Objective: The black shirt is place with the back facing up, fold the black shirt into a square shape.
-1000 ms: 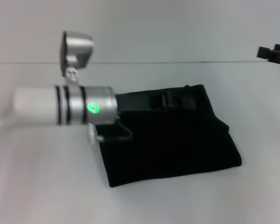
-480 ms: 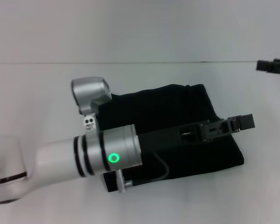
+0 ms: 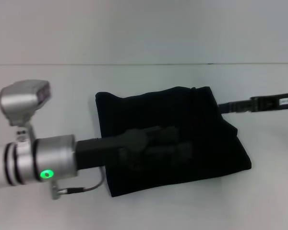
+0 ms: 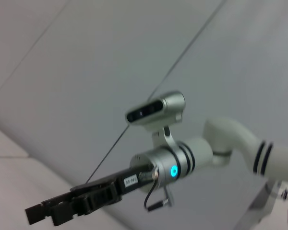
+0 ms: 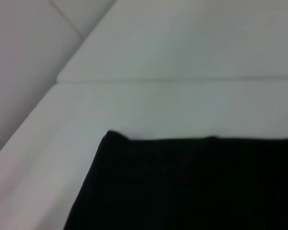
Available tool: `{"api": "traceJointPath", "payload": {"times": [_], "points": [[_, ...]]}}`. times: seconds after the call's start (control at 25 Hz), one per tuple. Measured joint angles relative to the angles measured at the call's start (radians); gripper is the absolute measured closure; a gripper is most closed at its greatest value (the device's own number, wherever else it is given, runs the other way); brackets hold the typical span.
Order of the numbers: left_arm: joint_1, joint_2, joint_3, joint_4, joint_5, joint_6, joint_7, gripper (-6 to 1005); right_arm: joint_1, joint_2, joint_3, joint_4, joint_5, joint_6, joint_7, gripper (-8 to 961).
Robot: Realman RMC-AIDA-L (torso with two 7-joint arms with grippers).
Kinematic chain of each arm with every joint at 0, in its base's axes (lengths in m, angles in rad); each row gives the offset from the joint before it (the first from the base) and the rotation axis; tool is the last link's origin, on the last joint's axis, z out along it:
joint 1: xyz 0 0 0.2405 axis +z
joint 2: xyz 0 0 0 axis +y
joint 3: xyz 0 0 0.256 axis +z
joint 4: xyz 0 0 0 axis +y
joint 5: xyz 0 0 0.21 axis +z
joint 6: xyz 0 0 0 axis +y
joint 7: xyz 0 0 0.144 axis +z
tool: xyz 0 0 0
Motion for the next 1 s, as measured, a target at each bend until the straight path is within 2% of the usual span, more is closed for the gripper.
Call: {"api": "traceJointPath", "payload": {"times": [0.04,0.2,0.32,0.52,1.0], "points": [[0.019,0.01,0.03,0.03,0.0,0.01,0.014,157,0.008,0.003,-0.003,0.015,-0.002,0.002,0.005,37],[0.05,0.057,0.13,0.068,0.003,0.026,0.079,84,0.034,0.015,-0.015,0.065,-0.022,0.02,0.055,37],[0.053,0.079,0.184,0.082,0.017,0.026,0.123,47,0.047,0.032,-0.044,0.081,-0.046,0.042,0.105,38],[0.054,0.081,0.196,0.117,0.075,0.014,0.136,47,0.061,0.06,-0.085,0.088,-0.079,0.09,0.168,38],[0.051,0.082,0.193,0.118,0.082,0.007,0.141,48,0.083,0.086,-0.09,0.139,-0.078,0.167,0.166,48]]}}
